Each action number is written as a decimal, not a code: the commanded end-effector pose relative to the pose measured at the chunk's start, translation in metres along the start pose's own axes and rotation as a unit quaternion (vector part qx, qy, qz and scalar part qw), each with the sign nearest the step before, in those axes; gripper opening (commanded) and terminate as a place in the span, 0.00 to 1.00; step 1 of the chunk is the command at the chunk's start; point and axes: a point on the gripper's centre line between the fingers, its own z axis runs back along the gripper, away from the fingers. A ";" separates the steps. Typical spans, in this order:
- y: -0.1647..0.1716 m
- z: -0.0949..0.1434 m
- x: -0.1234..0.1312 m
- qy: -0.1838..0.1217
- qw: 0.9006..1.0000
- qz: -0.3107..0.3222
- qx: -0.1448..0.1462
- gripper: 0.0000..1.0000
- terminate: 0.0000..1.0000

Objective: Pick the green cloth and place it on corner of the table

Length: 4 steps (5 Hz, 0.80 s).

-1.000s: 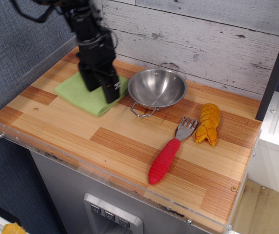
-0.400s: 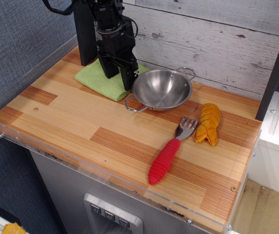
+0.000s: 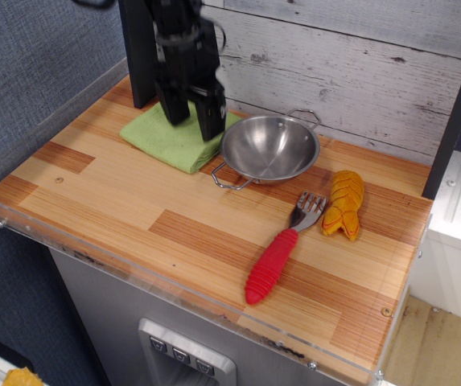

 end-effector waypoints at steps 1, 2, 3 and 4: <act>0.011 0.085 0.030 -0.092 0.994 -0.015 0.061 1.00 0.00; -0.004 0.100 0.032 -0.071 0.996 -0.023 0.058 1.00 0.00; -0.029 0.112 0.019 -0.065 0.997 -0.008 0.042 1.00 0.00; -0.050 0.123 0.003 -0.076 0.996 0.022 0.035 1.00 0.00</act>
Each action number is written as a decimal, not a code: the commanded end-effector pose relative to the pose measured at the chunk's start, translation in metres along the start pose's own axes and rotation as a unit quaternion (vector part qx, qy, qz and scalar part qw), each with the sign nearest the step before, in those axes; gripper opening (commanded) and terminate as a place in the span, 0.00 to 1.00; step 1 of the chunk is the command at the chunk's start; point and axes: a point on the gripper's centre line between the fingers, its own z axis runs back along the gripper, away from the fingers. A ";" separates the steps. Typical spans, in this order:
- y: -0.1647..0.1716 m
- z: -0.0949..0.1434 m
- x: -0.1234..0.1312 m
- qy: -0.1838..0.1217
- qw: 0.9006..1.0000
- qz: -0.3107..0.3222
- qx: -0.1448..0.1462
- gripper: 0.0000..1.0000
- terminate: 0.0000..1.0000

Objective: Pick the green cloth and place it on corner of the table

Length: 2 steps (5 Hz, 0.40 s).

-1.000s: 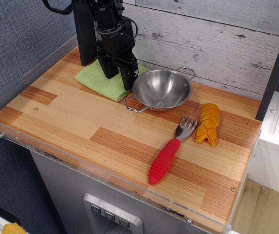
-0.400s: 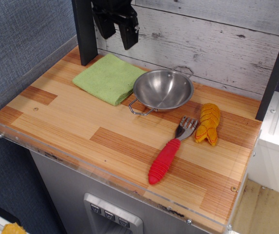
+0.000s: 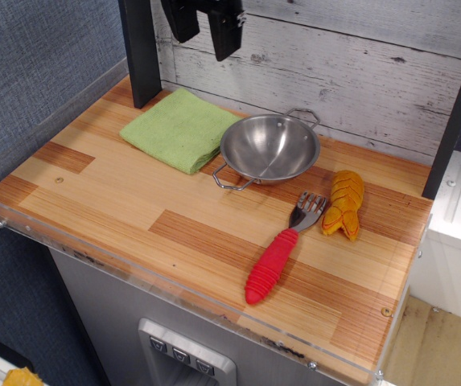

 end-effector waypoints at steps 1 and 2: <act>-0.037 0.037 -0.019 -0.011 0.997 0.070 0.010 1.00 0.00; -0.045 0.033 -0.029 -0.002 0.997 0.081 0.013 1.00 0.00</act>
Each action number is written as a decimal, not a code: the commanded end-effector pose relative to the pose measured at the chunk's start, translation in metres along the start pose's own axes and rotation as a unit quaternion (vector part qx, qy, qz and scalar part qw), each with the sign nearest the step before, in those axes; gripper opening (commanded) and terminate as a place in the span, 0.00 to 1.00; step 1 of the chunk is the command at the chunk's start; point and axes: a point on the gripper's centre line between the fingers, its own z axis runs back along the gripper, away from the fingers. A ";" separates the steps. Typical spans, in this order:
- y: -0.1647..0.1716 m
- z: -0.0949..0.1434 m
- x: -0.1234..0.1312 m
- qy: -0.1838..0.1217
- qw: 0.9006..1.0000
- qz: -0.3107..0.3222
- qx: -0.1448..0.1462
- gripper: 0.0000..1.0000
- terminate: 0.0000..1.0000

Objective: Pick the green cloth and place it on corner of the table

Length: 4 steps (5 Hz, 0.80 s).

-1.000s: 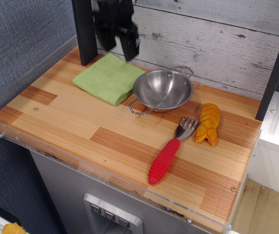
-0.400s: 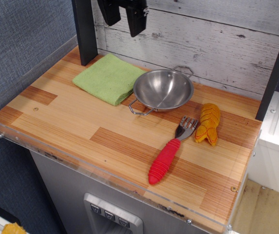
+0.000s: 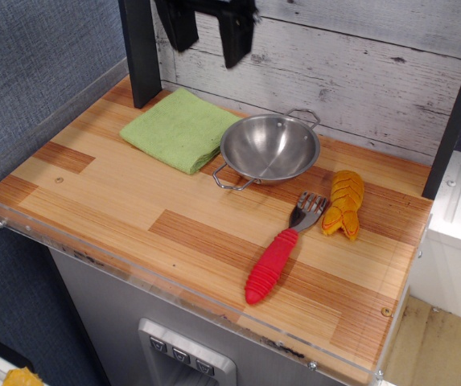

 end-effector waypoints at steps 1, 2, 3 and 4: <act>-0.012 0.018 -0.011 -0.023 1.000 0.002 0.010 1.00 0.00; -0.015 0.017 -0.013 -0.009 1.000 -0.009 0.012 1.00 0.00; -0.015 0.017 -0.013 -0.009 1.000 -0.009 0.012 1.00 0.00; -0.015 0.017 -0.013 -0.009 1.000 -0.009 0.012 1.00 0.00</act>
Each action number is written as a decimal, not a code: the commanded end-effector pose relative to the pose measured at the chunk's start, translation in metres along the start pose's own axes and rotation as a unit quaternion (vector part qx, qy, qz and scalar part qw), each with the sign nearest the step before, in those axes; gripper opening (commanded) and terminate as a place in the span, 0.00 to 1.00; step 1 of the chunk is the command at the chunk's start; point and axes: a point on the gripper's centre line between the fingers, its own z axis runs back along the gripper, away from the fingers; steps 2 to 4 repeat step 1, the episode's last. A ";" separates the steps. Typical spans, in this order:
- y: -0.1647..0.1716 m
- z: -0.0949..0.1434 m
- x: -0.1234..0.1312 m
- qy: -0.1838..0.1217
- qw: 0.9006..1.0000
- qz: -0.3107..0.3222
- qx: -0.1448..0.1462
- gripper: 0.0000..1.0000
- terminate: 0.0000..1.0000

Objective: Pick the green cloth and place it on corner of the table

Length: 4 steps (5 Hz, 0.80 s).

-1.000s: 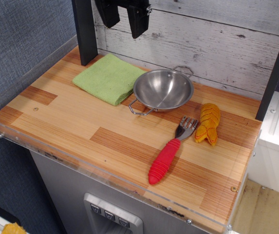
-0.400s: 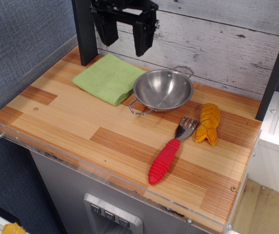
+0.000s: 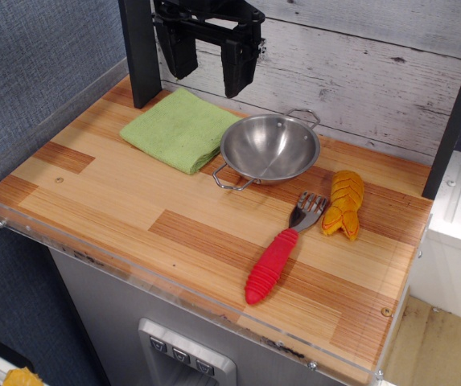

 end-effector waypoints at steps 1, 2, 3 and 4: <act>-0.005 0.019 0.004 -0.026 1.000 -0.004 0.007 1.00 1.00; -0.005 0.019 0.004 -0.026 1.000 -0.004 0.007 1.00 1.00; -0.005 0.019 0.004 -0.026 1.000 -0.004 0.007 1.00 1.00; -0.005 0.019 0.004 -0.026 1.000 -0.004 0.007 1.00 1.00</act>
